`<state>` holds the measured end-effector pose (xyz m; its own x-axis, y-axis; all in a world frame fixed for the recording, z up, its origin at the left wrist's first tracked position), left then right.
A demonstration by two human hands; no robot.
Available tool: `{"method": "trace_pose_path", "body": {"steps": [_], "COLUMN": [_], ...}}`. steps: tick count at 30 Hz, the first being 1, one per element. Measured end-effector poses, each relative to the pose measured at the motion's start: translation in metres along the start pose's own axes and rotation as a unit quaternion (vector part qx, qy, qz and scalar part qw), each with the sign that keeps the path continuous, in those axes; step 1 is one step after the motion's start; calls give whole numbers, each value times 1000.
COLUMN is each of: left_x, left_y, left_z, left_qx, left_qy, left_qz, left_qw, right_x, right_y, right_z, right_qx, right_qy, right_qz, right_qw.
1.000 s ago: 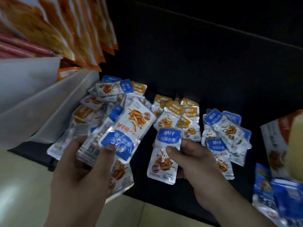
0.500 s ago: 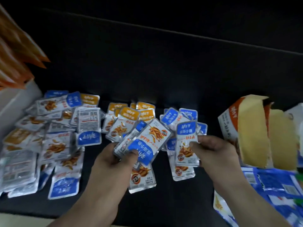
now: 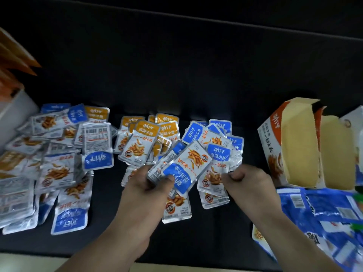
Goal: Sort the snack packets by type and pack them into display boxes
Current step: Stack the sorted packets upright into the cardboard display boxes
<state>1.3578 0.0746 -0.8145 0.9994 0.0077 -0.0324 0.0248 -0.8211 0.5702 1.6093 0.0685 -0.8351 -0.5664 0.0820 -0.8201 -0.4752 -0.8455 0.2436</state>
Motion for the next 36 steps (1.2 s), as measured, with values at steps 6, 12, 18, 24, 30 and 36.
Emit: {"method": "trace_pose_path", "body": {"steps": [6,12,18,24,30,36], "left_x": [-16,-26,-36,-16,-8,-14], "left_y": [-1,7,2,11,15,14], "left_z": [-10,-9,8,15,17,11], "left_qx": [41,43,25,1,2,31], "left_qy": [-47,-6,35,103,60,15], "left_qz": [44,82,28,79,97,57], "left_qw": [997,996,999,992,994,998], "right_x": [-15,6,-3,22,18,11], "right_y": [38,39,41,52,50,40], "right_z": [71,79,62,63,60,39], "right_qx": [-305,-232,-60,76,80,88], "right_qy": [-62,-41,-288,-406,-433,-421], "right_qz": [-19,71,118,176,102,72], "right_qw": [950,969,949,894,892,900]}}
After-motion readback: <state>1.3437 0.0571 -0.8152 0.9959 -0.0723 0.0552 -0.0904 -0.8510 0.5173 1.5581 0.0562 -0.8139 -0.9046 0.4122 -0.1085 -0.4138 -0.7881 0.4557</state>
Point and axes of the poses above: each hand's wrist, its own y-axis away from the middle knuckle, its own x-axis out of the palm, z = x × y, the point moved 6 cm from there along -y, towards the middle knuckle
